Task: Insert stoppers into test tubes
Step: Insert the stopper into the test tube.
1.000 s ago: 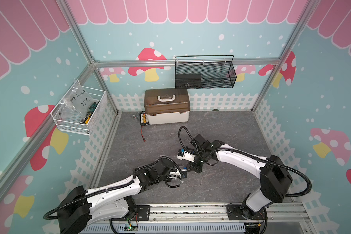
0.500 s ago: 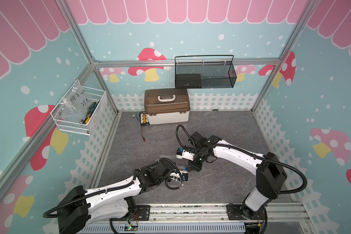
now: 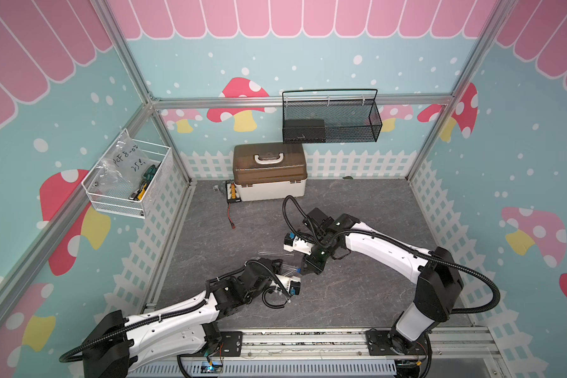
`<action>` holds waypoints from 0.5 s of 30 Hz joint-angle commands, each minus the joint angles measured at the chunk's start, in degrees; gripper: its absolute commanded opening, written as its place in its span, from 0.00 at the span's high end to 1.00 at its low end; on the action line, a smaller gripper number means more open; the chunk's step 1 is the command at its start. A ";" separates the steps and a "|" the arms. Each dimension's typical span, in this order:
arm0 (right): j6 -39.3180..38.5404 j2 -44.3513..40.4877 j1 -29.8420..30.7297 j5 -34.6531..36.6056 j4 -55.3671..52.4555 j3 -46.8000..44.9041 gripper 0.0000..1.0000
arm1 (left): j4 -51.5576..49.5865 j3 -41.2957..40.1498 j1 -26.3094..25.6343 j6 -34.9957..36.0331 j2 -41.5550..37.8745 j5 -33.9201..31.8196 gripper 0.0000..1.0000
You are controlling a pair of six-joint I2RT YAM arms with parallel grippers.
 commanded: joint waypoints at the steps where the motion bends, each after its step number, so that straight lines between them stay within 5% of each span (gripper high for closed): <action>1: 2.92 -0.61 0.14 -4.85 18.60 4.92 0.90 | 3.83 -1.21 -2.64 3.34 0.13 13.91 1.00; 15: 13.29 -2.73 0.14 -5.70 29.39 2.10 0.90 | 4.24 -0.70 -2.53 -4.18 -2.15 21.90 1.00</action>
